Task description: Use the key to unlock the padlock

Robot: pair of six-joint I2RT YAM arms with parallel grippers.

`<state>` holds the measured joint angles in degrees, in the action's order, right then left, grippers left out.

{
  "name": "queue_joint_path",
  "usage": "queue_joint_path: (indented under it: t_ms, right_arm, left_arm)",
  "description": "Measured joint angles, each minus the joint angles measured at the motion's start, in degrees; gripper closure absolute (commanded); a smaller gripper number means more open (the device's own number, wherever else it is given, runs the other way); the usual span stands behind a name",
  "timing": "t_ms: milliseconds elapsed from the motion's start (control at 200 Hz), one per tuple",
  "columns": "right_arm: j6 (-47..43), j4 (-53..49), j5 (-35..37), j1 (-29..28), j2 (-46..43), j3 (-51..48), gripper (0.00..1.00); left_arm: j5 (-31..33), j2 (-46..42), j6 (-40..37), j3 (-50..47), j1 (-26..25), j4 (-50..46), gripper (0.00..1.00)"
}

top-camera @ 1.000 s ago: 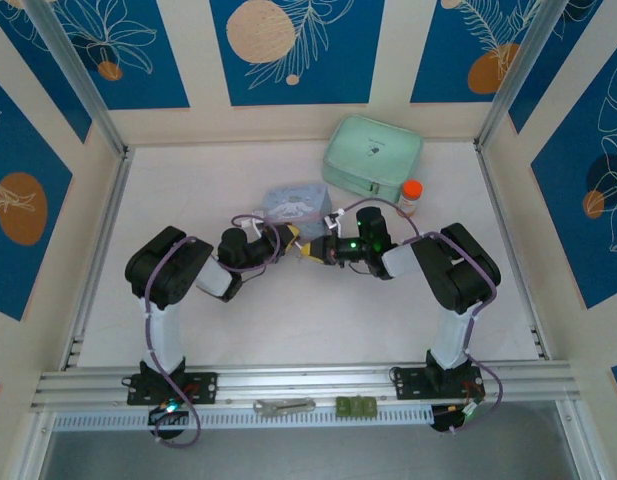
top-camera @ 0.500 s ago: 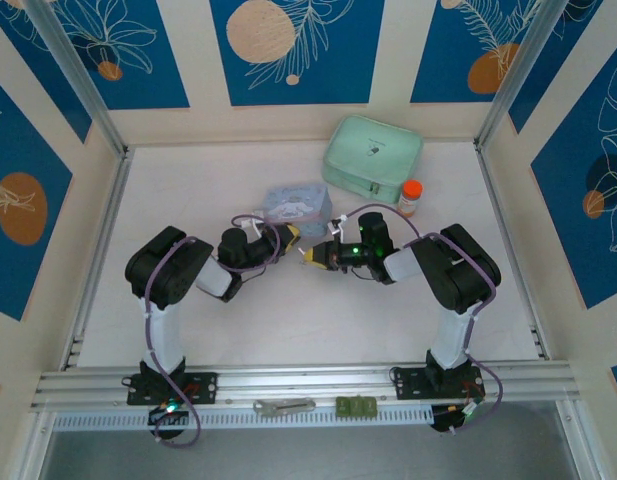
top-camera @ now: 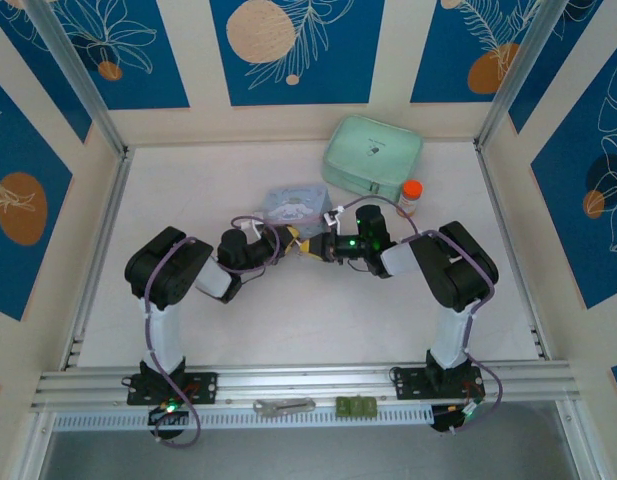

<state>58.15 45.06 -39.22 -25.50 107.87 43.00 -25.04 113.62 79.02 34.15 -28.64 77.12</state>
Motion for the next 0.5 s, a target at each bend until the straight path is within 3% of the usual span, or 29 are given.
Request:
queue_joint_path:
  t_ms: [500]
  right_arm:
    - [0.0, 0.8, 0.2, 0.1, -0.1, -3.2, 1.0]
  left_arm:
    - [0.0, 0.0, 0.2, 0.0, 0.0, 0.0, 1.0]
